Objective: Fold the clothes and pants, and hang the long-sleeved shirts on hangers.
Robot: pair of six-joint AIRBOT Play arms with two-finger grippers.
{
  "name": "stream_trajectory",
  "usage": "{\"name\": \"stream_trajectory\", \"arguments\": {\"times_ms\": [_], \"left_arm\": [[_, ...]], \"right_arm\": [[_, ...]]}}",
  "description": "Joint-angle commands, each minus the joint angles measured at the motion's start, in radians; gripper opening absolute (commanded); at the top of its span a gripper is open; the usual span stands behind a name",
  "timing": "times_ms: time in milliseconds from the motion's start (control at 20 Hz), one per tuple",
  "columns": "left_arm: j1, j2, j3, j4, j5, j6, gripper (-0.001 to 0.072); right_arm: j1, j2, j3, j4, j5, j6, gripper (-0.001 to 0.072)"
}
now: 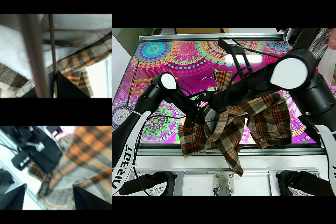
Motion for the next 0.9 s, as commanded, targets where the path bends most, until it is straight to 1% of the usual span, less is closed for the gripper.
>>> {"name": "stream_trajectory", "arguments": {"times_ms": [0,150,200,400,500,600,650,750,800,850], "left_arm": [[0.001,0.0,0.001,0.004,-0.002,0.001,0.0023],[0.001,0.0,0.001,0.004,-0.002,0.002,0.0023],[0.001,0.0,0.001,0.004,-0.002,0.002,0.0023],[0.001,0.0,0.001,0.004,-0.002,0.002,0.0023],[0.001,0.0,0.001,0.004,-0.002,0.002,0.0023],[0.001,0.0,0.001,0.004,-0.002,0.001,0.0023],[0.001,0.0,0.001,0.004,-0.002,0.001,0.0023],[0.001,0.0,0.001,0.004,-0.002,0.001,0.0023],[0.001,0.0,0.001,0.004,-0.002,0.001,0.0023],[0.001,0.0,0.001,0.004,-0.002,0.001,0.0023]], "right_arm": [[-0.05,0.042,0.0,-0.004,0.11,0.001,0.0629],[-0.111,0.08,0.0,-0.003,0.129,0.0,0.0628],[-0.131,0.093,0.0,-0.001,0.13,-0.017,0.0628],[-0.219,0.142,0.0,0.012,0.195,-0.267,0.0628],[-0.242,0.152,0.0,0.011,0.195,-0.314,0.0628],[-0.25,0.153,0.0,0.01,0.195,-0.315,0.0628],[-0.25,0.153,0.0,0.003,0.195,-0.383,0.0627],[-0.275,0.157,-0.002,0.004,0.196,-0.577,0.0628],[-0.31,0.161,-0.003,0.016,0.199,-0.635,0.0626],[-0.367,0.167,-0.011,0.071,0.207,-0.695,0.0627]]}}
